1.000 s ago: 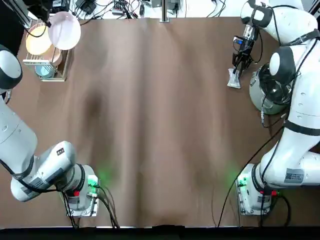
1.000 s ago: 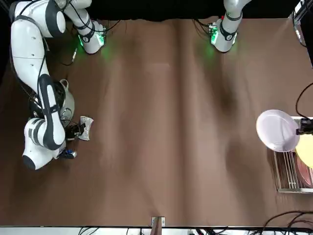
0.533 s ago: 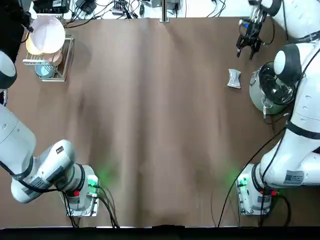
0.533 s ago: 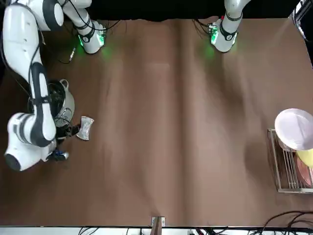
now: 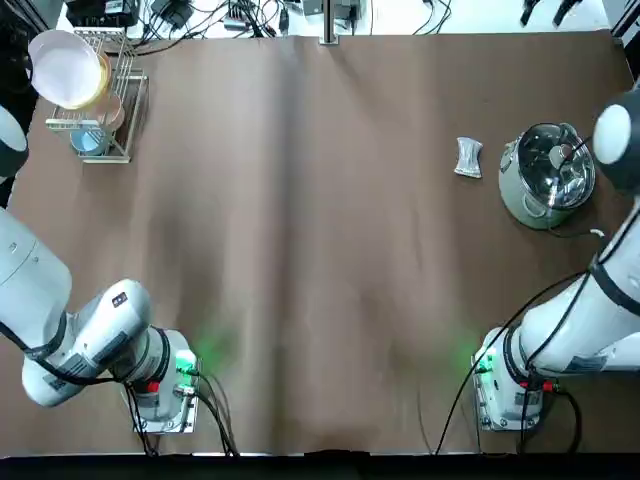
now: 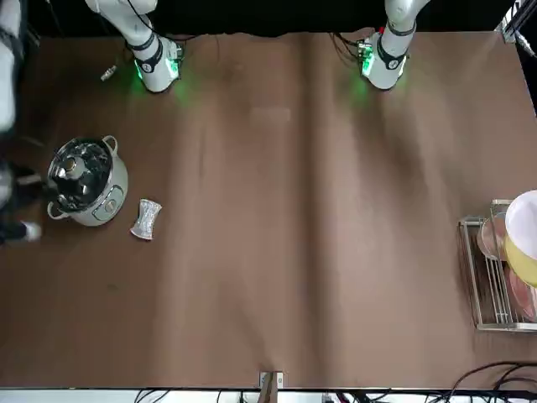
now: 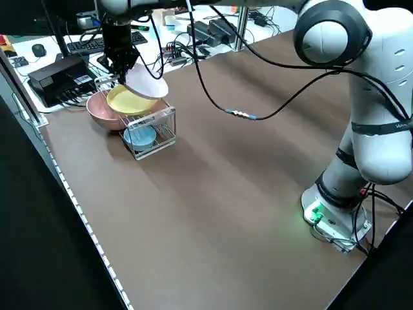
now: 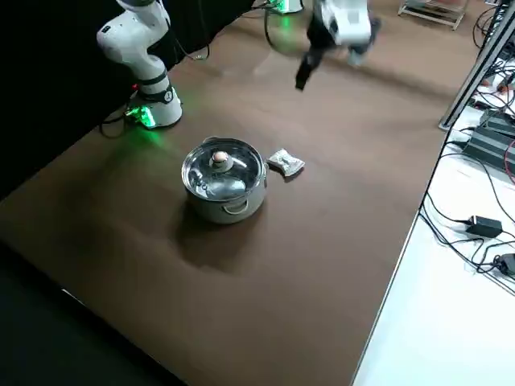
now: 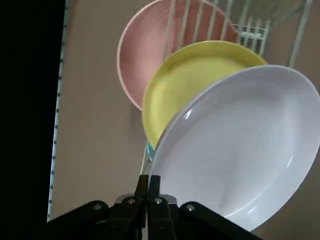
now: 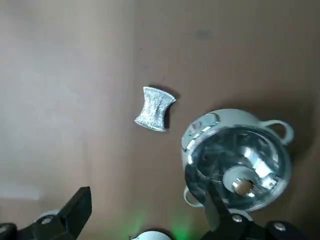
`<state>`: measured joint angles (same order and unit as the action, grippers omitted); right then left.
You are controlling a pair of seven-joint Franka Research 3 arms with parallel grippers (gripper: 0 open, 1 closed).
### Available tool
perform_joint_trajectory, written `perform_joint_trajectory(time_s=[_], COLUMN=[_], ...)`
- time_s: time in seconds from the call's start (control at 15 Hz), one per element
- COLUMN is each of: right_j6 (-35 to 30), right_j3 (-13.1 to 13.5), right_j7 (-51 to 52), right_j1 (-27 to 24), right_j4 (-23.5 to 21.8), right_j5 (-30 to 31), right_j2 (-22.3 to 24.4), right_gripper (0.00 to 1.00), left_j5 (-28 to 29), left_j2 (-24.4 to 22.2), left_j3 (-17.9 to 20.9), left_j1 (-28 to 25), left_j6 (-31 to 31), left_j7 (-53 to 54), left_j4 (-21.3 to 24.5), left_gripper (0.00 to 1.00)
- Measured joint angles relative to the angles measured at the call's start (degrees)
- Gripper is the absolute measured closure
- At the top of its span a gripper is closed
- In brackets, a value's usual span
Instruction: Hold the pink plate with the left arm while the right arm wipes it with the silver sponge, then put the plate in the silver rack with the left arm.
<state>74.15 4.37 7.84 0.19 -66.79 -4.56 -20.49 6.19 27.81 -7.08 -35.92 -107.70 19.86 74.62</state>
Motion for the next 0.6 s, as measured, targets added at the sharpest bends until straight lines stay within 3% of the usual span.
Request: perform_joint_trajectory(time_s=[0.2, 0.27, 0.4, 0.6], right_j6=[-1.89, -0.6, 2.77, 9.67], right_j3=[-0.3, -0.35, -0.34, -0.36], right_j7=[0.0, 0.0, 0.01, 0.0], right_j1=[1.21, 1.39, 1.39, 1.4], right_j4=[-0.73, -3.89, -9.0, -15.63], right_j5=[1.83, 1.97, 1.97, 1.97], right_j2=[7.87, 12.72, 17.28, 20.4], right_gripper=[0.0, 0.0, 0.0, 0.0], left_j5=[0.0, 0.0, 0.0, 0.0], left_j2=[1.02, 1.72, 2.27, 2.73], left_j3=[0.61, 0.64, 0.64, 0.56], left_j1=[-0.9, -2.07, -2.95, -2.99], left_j6=[-1.93, -2.87, -3.26, -3.35], left_j7=[-3.4, -4.15, -4.15, -4.28], left_j4=[-0.01, -0.02, -0.02, -0.03], left_gripper=[0.97, 0.97, 0.97, 0.97])
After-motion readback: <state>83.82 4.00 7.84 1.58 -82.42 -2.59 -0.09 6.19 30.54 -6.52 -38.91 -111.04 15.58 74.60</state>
